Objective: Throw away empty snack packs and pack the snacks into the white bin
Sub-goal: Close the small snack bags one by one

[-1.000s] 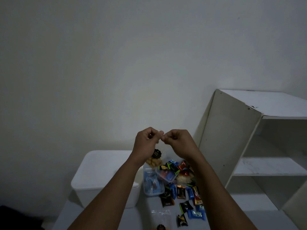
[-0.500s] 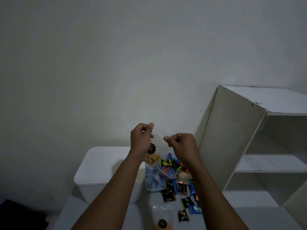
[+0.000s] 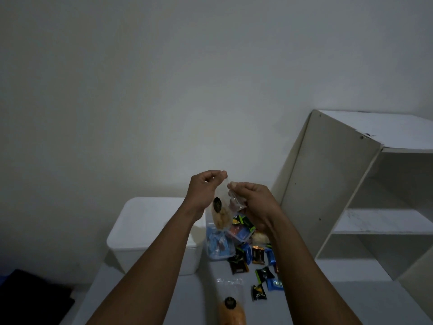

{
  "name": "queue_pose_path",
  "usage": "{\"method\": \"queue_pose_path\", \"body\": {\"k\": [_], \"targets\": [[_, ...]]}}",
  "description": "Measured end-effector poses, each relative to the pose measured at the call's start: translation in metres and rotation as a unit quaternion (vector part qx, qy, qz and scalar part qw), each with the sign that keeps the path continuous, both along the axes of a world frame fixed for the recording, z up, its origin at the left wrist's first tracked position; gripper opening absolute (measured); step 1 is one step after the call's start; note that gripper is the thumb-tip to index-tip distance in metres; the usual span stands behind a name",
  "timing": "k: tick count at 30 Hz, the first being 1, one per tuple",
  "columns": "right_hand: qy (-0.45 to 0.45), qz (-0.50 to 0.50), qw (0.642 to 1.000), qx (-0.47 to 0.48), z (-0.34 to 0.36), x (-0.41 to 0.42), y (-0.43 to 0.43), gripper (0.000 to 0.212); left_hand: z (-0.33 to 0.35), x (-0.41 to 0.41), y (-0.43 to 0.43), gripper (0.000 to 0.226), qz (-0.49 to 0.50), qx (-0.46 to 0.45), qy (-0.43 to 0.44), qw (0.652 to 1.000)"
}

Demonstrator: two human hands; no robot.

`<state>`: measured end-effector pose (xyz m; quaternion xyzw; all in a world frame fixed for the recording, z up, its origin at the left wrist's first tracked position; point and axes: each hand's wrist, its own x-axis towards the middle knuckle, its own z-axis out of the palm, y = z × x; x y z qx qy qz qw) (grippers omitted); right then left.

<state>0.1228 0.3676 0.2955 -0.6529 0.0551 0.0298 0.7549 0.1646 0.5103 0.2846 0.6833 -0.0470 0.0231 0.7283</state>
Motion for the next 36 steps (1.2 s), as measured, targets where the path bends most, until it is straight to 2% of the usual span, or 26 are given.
{"method": "queue_pose_path", "body": {"k": [3,6,10,17,22,32,36], "targets": [[0.002,-0.002,1.000,-0.010,0.000,0.000,0.001,0.013,0.002,-0.004,-0.002,0.026,-0.034,-0.031,0.045,0.998],[-0.013,-0.006,0.999,-0.036,-0.001,0.000,0.003,0.017,0.002,-0.005,-0.004,0.035,-0.044,-0.060,0.064,0.995],[-0.024,-0.041,0.998,-0.052,-0.001,0.001,0.006,0.019,0.000,-0.004,-0.002,0.030,-0.007,-0.077,0.061,0.995],[-0.059,-0.086,0.990,-0.094,-0.010,0.004,0.013,0.018,-0.006,-0.005,-0.001,0.016,0.004,-0.047,0.039,0.998],[-0.083,-0.097,0.976,-0.176,-0.005,0.011,0.010,0.022,-0.011,-0.006,-0.002,0.010,-0.002,-0.034,0.034,0.999],[-0.072,-0.114,0.979,-0.150,-0.005,0.012,0.005,0.023,-0.002,-0.009,-0.001,0.016,-0.038,0.027,0.002,0.999],[-0.062,-0.053,0.986,-0.143,-0.005,0.004,0.005,0.018,-0.002,-0.007,-0.004,0.010,-0.010,0.042,-0.012,0.999]]}}
